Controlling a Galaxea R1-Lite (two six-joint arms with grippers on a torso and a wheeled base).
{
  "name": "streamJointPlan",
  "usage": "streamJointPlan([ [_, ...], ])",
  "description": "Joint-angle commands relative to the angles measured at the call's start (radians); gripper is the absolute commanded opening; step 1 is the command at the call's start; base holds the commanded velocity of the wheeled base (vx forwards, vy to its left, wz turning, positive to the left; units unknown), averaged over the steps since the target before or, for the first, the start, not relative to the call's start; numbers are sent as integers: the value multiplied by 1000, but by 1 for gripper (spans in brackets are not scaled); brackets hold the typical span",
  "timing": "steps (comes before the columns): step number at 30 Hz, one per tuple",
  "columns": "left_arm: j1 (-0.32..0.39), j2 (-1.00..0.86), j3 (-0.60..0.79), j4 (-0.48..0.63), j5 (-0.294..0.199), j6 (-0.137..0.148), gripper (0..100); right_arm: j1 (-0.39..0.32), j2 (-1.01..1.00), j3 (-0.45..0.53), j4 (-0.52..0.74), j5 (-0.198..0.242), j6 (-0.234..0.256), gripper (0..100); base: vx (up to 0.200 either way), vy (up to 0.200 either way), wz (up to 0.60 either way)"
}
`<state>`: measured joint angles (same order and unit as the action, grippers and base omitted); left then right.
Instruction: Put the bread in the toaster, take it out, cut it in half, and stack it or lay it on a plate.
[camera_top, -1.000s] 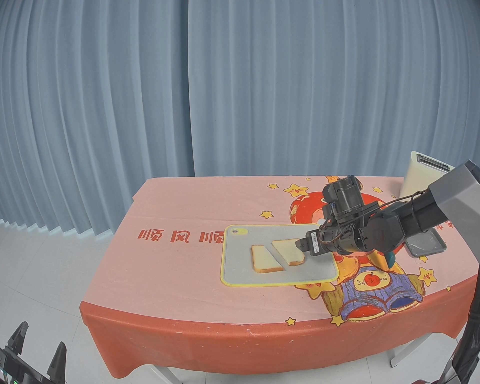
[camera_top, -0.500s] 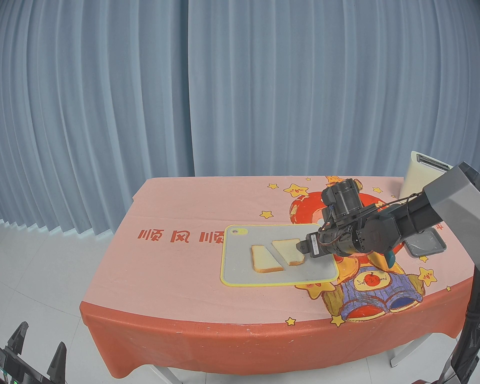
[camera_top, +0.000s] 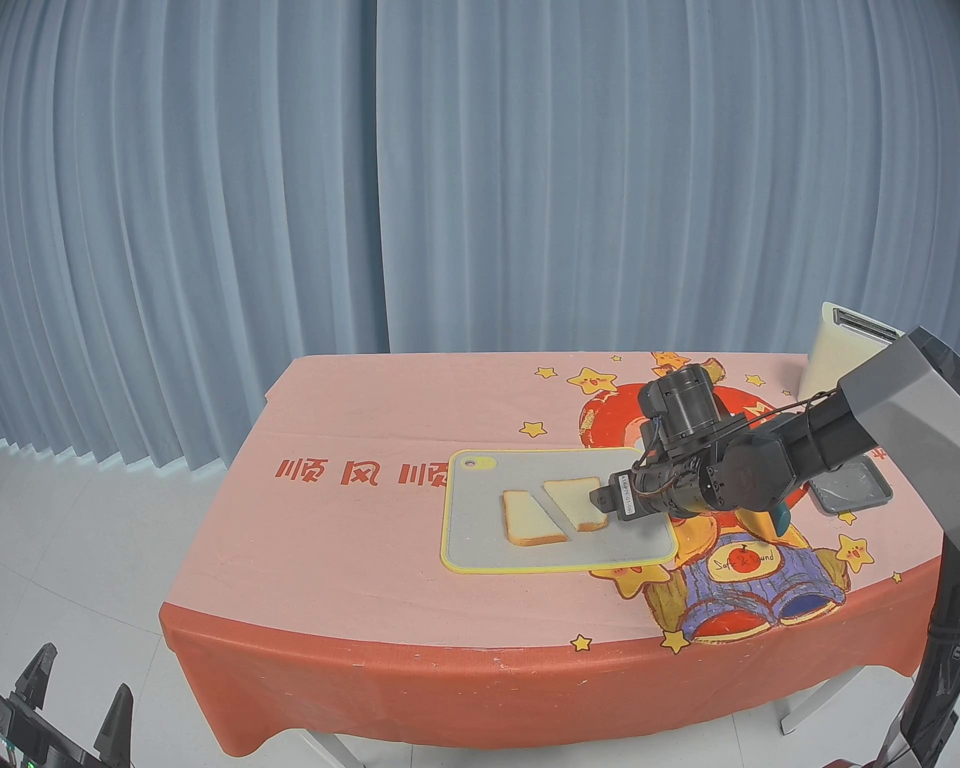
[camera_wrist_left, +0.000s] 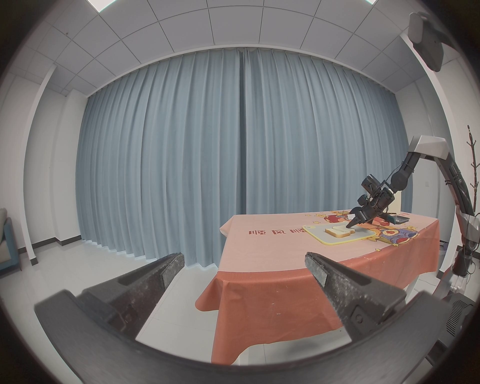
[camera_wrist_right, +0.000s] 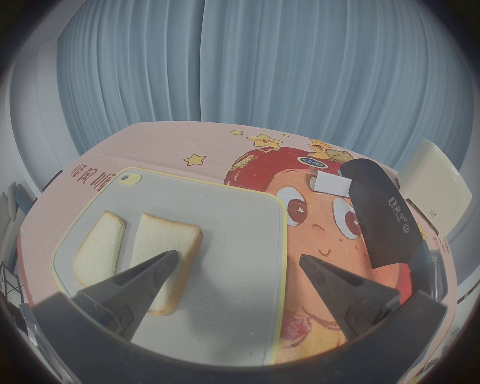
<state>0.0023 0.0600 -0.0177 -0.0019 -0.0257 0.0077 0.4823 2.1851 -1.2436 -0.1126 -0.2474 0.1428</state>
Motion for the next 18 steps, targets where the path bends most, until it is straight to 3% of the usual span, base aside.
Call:
streamJointPlan([
  [1, 1, 1, 18, 0, 0, 0, 100, 1, 10, 0, 2, -1, 0, 100, 0, 0, 0],
  [11, 1, 1, 18, -1, 0, -2, 100, 5, 13, 4, 2, -1, 1, 100, 0, 0, 0],
  [12, 1, 1, 18, -1, 0, 0, 100, 5, 13, 4, 2, -1, 1, 0, 0, 0, 0],
  [18, 1, 1, 18, -1, 0, 0, 100, 10, 13, 6, 2, -1, 1, 0, 0, 0, 0],
])
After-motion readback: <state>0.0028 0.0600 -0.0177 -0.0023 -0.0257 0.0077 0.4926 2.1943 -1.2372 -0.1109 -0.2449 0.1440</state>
